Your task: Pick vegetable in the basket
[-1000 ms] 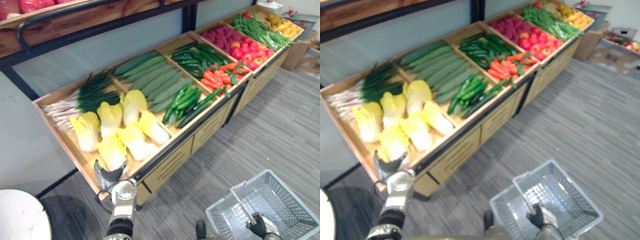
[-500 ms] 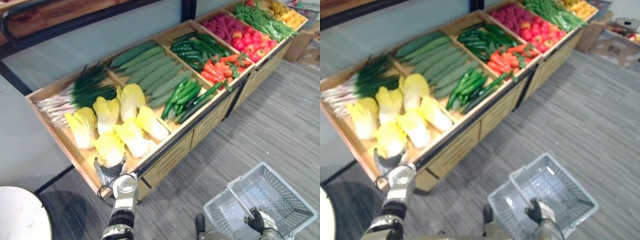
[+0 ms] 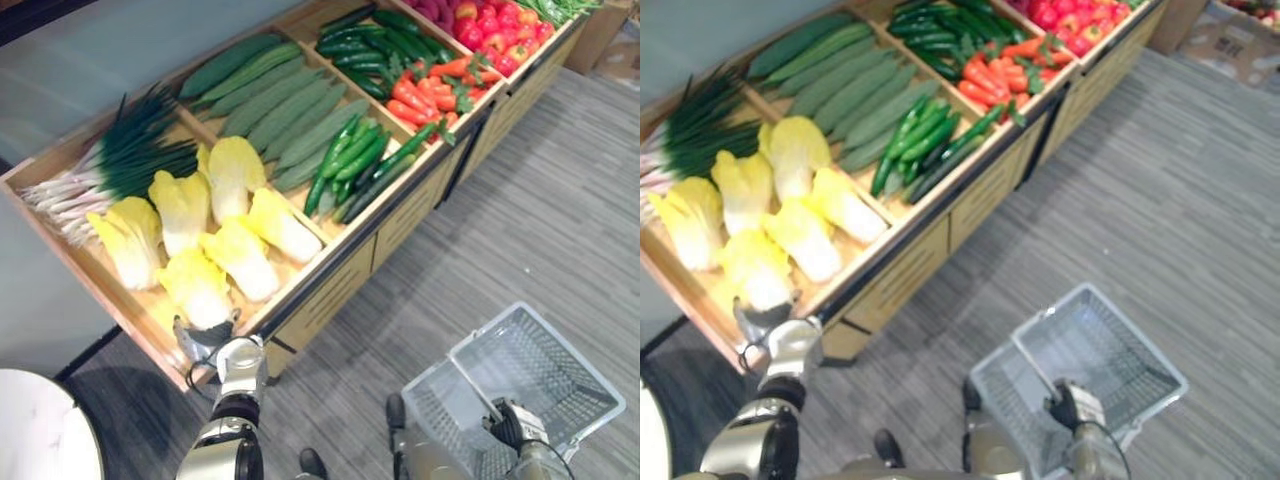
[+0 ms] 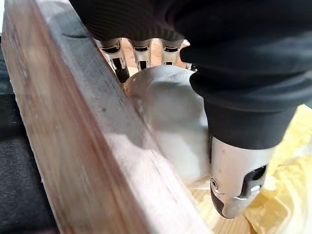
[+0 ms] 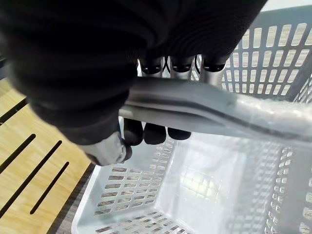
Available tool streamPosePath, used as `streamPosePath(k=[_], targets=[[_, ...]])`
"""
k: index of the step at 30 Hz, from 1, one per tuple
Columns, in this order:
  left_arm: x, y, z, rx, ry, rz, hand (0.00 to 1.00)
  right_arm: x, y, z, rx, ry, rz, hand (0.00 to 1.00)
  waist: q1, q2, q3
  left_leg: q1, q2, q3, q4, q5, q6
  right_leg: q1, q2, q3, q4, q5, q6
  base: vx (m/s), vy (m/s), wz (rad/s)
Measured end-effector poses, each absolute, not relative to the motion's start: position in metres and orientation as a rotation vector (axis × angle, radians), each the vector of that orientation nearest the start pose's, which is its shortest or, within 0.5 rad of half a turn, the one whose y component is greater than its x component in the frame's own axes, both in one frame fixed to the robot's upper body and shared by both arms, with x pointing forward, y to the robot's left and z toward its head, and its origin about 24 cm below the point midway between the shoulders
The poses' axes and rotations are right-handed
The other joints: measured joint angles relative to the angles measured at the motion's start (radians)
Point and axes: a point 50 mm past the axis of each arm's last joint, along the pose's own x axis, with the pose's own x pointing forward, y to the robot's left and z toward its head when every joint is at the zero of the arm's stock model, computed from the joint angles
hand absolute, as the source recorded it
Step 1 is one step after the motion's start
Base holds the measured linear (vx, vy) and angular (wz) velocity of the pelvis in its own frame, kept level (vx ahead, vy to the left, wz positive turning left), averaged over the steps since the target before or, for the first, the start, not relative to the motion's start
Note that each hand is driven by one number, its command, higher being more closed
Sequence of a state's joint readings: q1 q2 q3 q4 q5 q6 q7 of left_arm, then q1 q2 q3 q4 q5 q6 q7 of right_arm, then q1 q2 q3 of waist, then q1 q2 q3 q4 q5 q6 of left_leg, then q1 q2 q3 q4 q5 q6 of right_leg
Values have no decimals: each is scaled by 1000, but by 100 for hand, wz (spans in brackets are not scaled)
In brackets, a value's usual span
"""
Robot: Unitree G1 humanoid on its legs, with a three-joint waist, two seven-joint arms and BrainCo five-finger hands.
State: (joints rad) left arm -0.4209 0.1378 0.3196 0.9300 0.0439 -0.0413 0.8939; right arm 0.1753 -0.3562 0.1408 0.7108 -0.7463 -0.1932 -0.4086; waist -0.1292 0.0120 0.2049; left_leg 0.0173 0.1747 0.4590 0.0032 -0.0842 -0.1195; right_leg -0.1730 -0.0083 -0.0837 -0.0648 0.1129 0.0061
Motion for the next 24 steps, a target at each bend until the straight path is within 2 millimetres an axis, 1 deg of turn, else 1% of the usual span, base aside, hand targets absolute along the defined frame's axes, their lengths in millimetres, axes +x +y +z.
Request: streamPosePath(k=[5, 7, 11, 17, 20, 23, 24], targets=[[268, 263, -30, 241, 443, 1125, 100, 139, -241, -101, -1132, 477, 112, 100, 1, -1, 1, 3, 7, 11, 1, -2, -4, -3, 9, 11, 0, 0, 0, 0, -27, -7], [266, 270, -30, 263, 454, 1138, 100, 139, -239, -101, -1133, 462, 134, 100, 2, -2, 2, 3, 11, 21, 2, -3, -5, -8, 13, 19, 1, 0, 0, -8, -31, -12], [264, 280, -29, 264, 466, 1152, 100, 138, -235, -102, -1130, 450, 167, 100, 1, -2, 2, 2, 12, 28, 1, -3, -5, -13, 16, 28, 0, 4, 0, 2, -16, -8], [264, 281, -29, 265, 471, 1145, 100, 138, -234, -102, -1128, 451, 174, 100, 1, 0, 1, 6, 9, 29, 0, -3, -5, -10, 14, 31, -1, 7, -1, 0, 0, 0], [265, 281, -30, 218, 478, 1137, 100, 137, -234, -103, -1128, 460, 181, 100, 1, 0, 1, 20, 9, 27, -1, -3, -5, 7, 14, 27, -6, 11, -6, 8, -1, 4], [269, 274, -31, 152, 474, 1107, 100, 136, -235, -104, -1129, 473, 184, 100, 1, 0, 1, 28, 5, 14, -1, -3, -5, 25, 7, 13, -11, 12, -4, 1, 9, 14], [271, 269, -30, 127, 462, 1083, 100, 136, -236, -104, -1132, 480, 180, 100, 1, 0, 1, 28, 1, 2, -1, -3, -4, 32, 2, 5, -13, 14, -1, -4, 18, 18]])
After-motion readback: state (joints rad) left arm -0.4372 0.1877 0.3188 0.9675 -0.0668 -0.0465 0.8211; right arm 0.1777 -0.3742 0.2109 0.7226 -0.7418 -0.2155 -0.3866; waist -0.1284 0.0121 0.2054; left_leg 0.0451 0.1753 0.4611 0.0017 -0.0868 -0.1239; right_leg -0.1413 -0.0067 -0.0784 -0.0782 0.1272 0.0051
